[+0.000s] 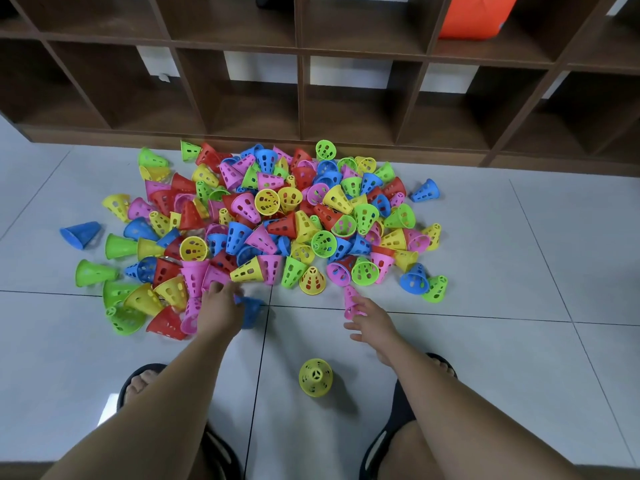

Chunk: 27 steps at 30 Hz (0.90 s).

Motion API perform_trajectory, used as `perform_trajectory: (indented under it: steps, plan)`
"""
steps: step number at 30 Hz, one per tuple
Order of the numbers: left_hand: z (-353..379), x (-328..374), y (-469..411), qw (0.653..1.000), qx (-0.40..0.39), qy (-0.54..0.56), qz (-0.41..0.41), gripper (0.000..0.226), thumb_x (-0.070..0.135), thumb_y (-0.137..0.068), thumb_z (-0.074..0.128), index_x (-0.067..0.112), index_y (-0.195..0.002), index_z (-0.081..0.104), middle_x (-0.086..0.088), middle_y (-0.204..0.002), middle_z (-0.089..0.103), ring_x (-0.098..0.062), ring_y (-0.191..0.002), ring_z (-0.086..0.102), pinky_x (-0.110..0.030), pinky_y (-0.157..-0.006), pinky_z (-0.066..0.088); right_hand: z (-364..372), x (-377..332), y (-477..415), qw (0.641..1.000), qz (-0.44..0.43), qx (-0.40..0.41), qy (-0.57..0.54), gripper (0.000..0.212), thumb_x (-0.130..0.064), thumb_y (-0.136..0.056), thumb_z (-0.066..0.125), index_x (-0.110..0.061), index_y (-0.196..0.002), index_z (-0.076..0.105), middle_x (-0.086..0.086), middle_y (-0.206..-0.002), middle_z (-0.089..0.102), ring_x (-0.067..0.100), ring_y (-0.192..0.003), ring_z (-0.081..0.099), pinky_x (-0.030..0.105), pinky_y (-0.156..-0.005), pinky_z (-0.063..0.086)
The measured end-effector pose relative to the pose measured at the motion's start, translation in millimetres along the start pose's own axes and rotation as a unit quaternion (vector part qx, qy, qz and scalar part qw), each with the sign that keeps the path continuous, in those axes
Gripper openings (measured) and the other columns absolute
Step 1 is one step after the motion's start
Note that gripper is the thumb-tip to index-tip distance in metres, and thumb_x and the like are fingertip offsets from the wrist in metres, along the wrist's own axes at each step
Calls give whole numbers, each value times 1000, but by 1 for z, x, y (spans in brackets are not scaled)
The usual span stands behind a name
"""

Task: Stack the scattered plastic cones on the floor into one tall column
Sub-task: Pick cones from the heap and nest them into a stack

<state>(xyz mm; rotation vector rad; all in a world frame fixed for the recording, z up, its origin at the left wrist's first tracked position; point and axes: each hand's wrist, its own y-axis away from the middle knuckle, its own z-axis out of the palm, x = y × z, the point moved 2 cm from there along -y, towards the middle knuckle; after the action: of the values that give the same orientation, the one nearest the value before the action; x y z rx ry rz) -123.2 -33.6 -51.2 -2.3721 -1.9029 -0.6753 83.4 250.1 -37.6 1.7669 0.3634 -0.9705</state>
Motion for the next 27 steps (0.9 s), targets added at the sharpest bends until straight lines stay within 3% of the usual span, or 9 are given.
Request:
perform_trajectory:
  steps: [4, 6, 9, 14, 18, 21, 23, 27]
  plan:
    - [7, 2, 11, 1000, -7, -6, 3, 7, 18, -96, 70, 22, -102, 73, -4, -113, 65, -27, -102, 62, -45, -82, 60, -4, 3, -1, 998, -10, 67, 11, 24, -12, -102, 56, -22, -117, 72, 3, -117, 73, 18, -86, 79, 32, -70, 59]
    - [8, 7, 16, 1000, -6, 17, -3, 5, 19, -96, 69, 21, -94, 73, -4, -100, 72, -24, -86, 66, -40, -75, 60, -8, 1, 0, 995, -13, 100, 13, 9, -15, -101, 64, -15, -102, 73, 8, -103, 78, 18, -75, 78, 34, -68, 59]
    - [4, 19, 25, 998, -16, 66, -13, 6, 23, -96, 70, 23, -91, 74, -2, -85, 74, -24, -80, 69, -37, -71, 59, -12, -1, 1, 995, 2, 102, 13, 3, -13, -100, 69, -11, -98, 69, 15, -91, 75, 19, -62, 68, 34, -59, 50]
    - [0, 38, 38, 963, -41, 257, -72, 12, 33, -99, 73, 22, -94, 75, 0, -87, 75, -21, -81, 72, -33, -65, 55, -5, -18, 19, 988, 55, -7, -141, 19, -11, -101, 69, -6, -117, 61, 13, -95, 70, 19, -64, 63, 28, -54, 40]
    - [-7, 53, 51, 878, -53, 454, -144, 16, 20, -101, 70, 11, -89, 75, -8, -86, 76, -25, -78, 71, -27, -58, 47, 3, -22, 35, 979, 85, -165, -87, 8, -10, -103, 64, -7, -110, 68, 7, -87, 70, 15, -65, 61, 25, -55, 40]
    - [-14, 60, 58, 843, -89, 502, -172, 15, 17, -101, 65, 10, -98, 79, -8, -86, 76, -18, -77, 66, -28, -62, 42, 10, -16, 43, 963, 114, -242, -31, 1, -13, -102, 68, -13, -101, 67, 6, -84, 68, 15, -67, 60, 24, -56, 41]
    - [-19, 68, 64, 824, -143, 526, -153, 16, 16, -101, 65, 11, -102, 79, -3, -80, 71, -13, -70, 61, -27, -62, 40, 14, -10, 46, 956, 132, -262, -4, 8, -14, -101, 68, -16, -94, 64, 5, -83, 67, 16, -69, 61, 25, -57, 42]
    - [-30, 85, 79, 797, -260, 537, -88, 19, 25, -105, 65, 11, -109, 77, -2, -87, 67, -12, -71, 57, -26, -64, 39, 20, 3, 51, 961, 145, -232, 29, 11, -9, -103, 63, -13, -93, 59, 9, -79, 65, 21, -64, 62, 28, -56, 48]
